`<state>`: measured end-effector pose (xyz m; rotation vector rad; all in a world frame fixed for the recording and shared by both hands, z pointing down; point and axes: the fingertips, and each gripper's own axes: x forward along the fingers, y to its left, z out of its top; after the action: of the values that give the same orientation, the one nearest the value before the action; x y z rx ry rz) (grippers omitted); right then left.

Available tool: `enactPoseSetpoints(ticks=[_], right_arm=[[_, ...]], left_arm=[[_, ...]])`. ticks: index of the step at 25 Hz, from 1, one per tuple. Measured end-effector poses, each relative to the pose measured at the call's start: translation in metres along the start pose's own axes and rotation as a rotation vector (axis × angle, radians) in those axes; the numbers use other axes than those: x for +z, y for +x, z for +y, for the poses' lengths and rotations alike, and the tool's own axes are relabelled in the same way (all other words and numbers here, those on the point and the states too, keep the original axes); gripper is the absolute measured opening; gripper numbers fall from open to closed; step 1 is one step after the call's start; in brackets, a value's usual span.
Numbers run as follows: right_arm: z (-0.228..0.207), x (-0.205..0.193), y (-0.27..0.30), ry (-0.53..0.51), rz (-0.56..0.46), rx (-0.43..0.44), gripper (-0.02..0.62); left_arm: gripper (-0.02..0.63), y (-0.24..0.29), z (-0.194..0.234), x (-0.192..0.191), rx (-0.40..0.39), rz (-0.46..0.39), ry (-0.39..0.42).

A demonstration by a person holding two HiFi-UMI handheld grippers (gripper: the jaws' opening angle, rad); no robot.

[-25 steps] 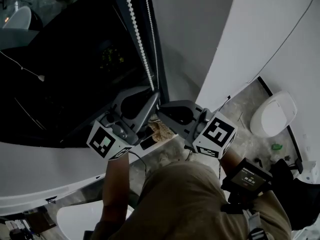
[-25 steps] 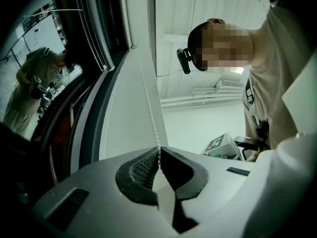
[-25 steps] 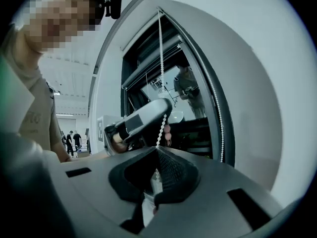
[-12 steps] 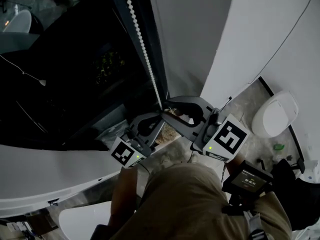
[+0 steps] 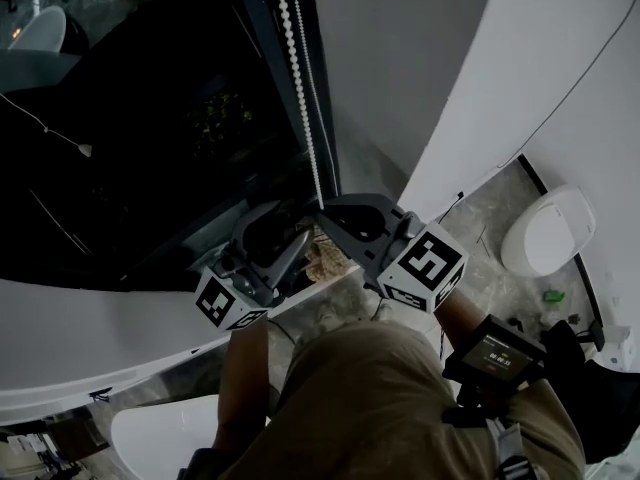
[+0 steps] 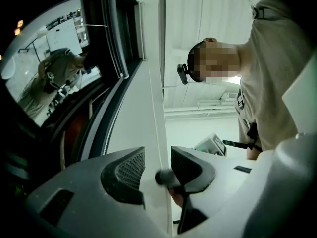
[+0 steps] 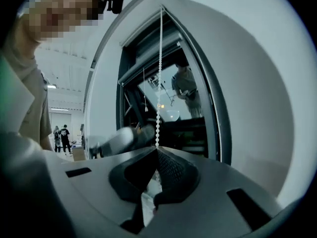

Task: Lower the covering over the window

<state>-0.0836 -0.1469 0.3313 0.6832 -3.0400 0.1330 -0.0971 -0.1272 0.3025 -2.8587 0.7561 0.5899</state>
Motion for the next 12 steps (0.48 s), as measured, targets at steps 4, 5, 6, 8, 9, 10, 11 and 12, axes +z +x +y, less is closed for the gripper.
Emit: enactPoseSetpoints(ticks=[4, 5, 6, 8, 9, 10, 11, 12], right_arm=[[0.013, -0.022, 0.007, 0.035, 0.06, 0.053, 0.008], [0.015, -0.021, 0.007, 0.033, 0.058, 0.062, 0.008], [0.017, -0.021, 0.007, 0.032, 0.055, 0.07, 0.008], [0.019, -0.021, 0.004, 0.023, 0.049, 0.083, 0.008], [0.02, -0.022, 0.001, 0.008, 0.049, 0.092, 0.008], [0.021, -0.023, -0.001, -0.008, 0.05, 0.106, 0.009], [0.022, -0.023, -0.004, -0.018, 0.05, 0.12, 0.009], [0.021, -0.023, -0.007, -0.019, 0.048, 0.13, 0.027]], left_arm=[[0.161, 0.04, -0.003, 0.028, -0.053, 0.051, 0.079], [0.159, 0.047, -0.001, 0.027, -0.046, 0.075, 0.087], [0.056, 0.051, 0.003, 0.025, -0.035, 0.091, 0.08], [0.025, 0.051, 0.008, 0.021, -0.023, 0.092, 0.041], [0.023, 0.049, 0.01, 0.02, -0.017, 0.088, 0.036], [0.023, 0.045, 0.011, 0.017, -0.009, 0.09, 0.05], [0.023, 0.041, 0.012, 0.015, -0.001, 0.092, 0.068], [0.023, 0.037, 0.013, 0.014, 0.005, 0.085, 0.074]])
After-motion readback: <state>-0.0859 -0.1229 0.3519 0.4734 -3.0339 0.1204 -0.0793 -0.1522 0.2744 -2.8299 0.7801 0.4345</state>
